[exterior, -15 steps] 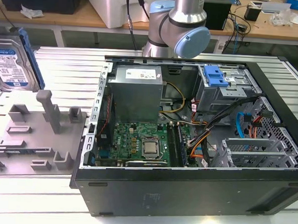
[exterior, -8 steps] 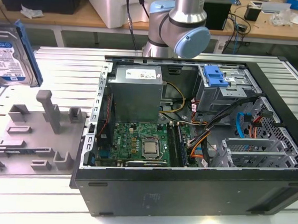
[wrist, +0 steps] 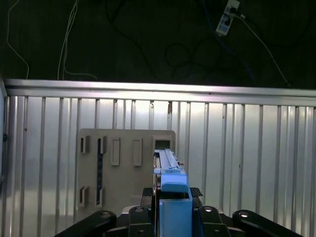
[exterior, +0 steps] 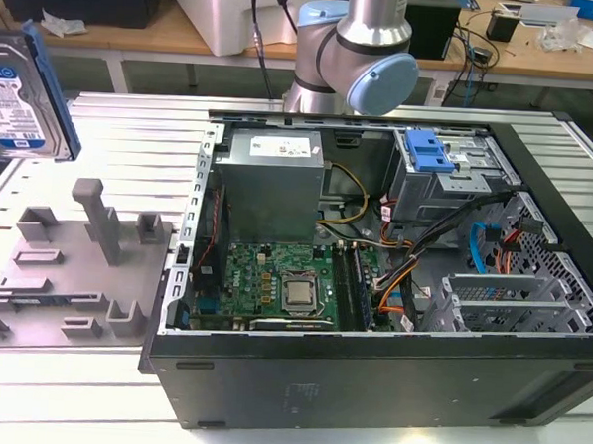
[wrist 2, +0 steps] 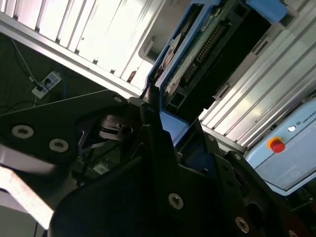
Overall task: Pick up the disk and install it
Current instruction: 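Pick up the disk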
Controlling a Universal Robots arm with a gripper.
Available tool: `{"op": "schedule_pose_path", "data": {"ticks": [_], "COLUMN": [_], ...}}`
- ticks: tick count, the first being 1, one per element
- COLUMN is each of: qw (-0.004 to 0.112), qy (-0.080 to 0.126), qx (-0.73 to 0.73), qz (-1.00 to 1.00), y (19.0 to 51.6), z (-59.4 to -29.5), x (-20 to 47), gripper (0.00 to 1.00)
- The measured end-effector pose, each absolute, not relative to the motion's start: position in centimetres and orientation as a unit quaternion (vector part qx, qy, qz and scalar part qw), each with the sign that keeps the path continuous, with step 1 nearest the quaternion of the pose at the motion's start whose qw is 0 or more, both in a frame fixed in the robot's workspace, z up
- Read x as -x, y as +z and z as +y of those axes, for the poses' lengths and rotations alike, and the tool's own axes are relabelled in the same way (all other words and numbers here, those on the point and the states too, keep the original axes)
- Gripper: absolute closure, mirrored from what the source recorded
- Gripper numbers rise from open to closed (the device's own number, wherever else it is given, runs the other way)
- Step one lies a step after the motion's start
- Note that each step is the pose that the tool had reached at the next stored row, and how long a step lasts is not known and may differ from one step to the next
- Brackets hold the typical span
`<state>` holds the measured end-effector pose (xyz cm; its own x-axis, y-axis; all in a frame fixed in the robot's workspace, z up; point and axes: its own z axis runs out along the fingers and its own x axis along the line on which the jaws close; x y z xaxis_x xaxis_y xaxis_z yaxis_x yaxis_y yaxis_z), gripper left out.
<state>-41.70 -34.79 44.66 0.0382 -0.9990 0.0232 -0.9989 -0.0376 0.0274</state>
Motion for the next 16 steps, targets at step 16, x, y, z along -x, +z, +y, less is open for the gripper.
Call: {"op": "schedule_pose_path", "data": {"ticks": [16], "qw": [0.018], "qy": [-0.001], "qx": [-0.72], "qz": [-0.693], "y": [46.1], "z": [-34.8], "x": [41.7], "gripper": [0.63]}}
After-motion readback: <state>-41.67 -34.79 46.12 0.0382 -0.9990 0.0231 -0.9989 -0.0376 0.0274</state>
